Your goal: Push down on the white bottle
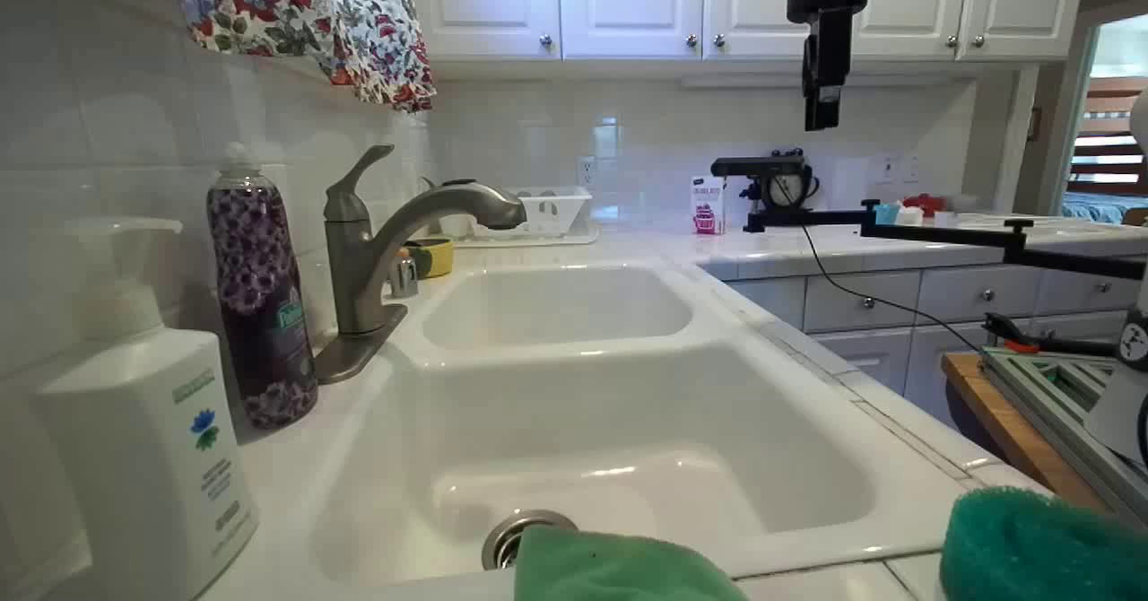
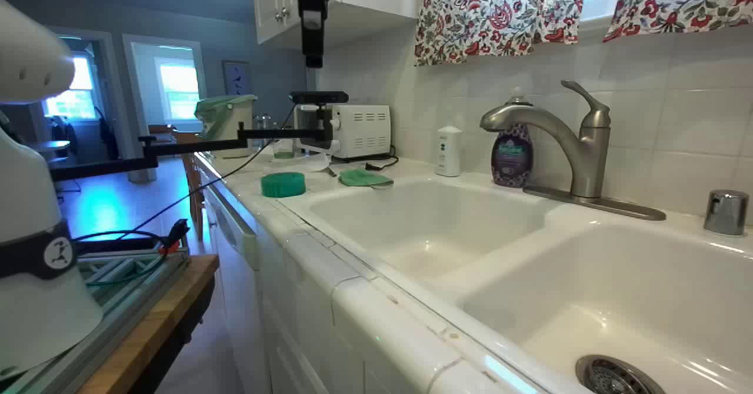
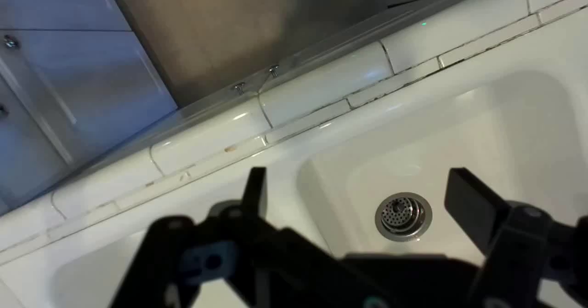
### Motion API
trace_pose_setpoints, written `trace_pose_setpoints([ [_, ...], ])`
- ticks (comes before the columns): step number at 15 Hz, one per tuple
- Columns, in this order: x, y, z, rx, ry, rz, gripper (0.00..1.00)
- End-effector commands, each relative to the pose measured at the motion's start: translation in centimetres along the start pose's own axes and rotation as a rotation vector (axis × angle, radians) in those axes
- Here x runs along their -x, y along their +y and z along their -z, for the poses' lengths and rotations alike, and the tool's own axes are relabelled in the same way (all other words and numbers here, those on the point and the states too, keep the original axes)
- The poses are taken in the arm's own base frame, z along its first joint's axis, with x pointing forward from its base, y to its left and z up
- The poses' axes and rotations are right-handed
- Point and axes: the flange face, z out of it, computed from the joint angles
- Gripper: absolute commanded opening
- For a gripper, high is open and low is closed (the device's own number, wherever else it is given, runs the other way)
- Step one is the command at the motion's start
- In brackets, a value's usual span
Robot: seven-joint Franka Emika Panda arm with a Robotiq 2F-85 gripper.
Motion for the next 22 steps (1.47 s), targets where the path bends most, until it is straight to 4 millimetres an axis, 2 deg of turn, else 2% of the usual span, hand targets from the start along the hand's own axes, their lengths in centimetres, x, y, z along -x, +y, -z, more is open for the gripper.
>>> trace_pose_setpoints([
  [1, 0.0, 0.0, 0.1, 0.0, -0.001, 0.0, 1.0],
  [19, 0.0, 0.0, 0.1, 0.0, -0.001, 0.0, 1.0],
  [22, -2.4, -2.1, 0.8, -0.007, 0.03, 0.09, 1.0],
])
